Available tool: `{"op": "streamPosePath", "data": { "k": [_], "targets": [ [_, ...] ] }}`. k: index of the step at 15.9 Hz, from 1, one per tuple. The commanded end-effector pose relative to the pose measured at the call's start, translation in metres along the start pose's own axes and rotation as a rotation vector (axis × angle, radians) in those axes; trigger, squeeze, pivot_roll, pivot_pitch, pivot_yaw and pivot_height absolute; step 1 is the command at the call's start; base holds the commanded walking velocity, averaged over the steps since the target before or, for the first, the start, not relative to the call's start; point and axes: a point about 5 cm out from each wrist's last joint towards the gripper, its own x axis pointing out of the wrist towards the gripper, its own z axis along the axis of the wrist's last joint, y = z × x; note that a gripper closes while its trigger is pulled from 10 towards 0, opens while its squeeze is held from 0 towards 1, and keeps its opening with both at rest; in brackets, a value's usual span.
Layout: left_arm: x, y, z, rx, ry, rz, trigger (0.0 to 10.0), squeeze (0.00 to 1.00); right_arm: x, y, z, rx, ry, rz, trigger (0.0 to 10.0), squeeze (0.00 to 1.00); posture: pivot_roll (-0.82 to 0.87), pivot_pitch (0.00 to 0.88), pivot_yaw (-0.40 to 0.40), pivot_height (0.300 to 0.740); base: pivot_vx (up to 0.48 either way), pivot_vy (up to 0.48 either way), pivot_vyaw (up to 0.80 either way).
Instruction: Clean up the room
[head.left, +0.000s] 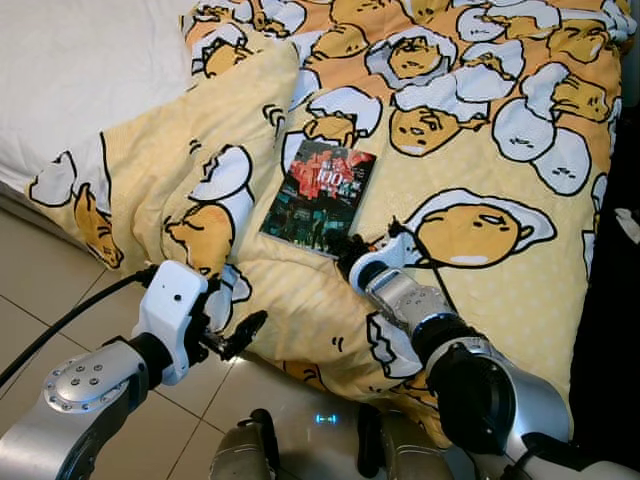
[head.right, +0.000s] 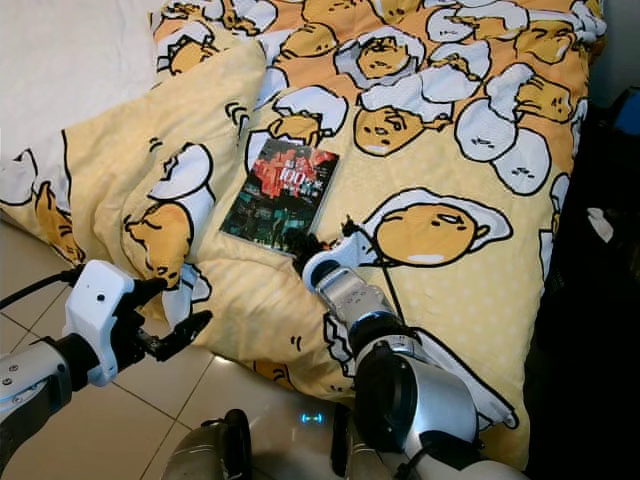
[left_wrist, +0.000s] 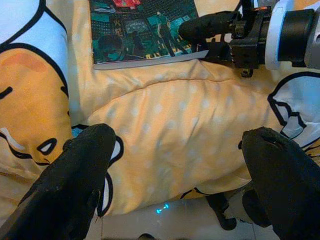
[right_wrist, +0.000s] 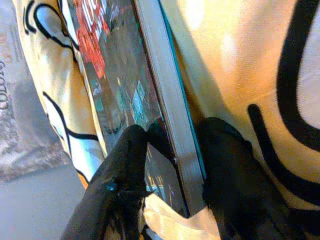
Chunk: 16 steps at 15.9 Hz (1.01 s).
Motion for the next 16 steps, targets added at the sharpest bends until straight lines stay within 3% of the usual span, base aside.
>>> {"op": "streamPosePath", "data": {
  "k": [1,5,11,16],
  "targets": [
    [-0.002,0.0,0.0,-0.004,-0.003,0.003,10.0,0.0,0.007,0.014,-0.023,0.05,0.057,0.036,0.0,0.0,0.2,0.3,0.027,0.74,0.0,0.0,0.0],
    [0.0,0.001,0.002,-0.019,-0.026,0.012,10.0,0.0,0.009,0.025,-0.021,0.069,0.046,0.081,0.0,0.0,0.19,0.276,0.025,0.74,0.0,0.0,0.0],
    [0.001,0.002,0.001,-0.052,-0.05,0.049,10.0,0.0,0.01,0.029,-0.018,0.048,0.03,0.095,0.0,0.0,0.19,0.229,0.008,0.74,0.0,0.0,0.0],
    [0.006,0.007,0.002,-0.111,-0.146,0.162,10.0,0.0,0.005,0.032,0.018,-0.026,-0.049,0.148,0.0,0.0,0.11,0.132,0.004,0.74,0.0,0.0,0.0]
  ]
}}
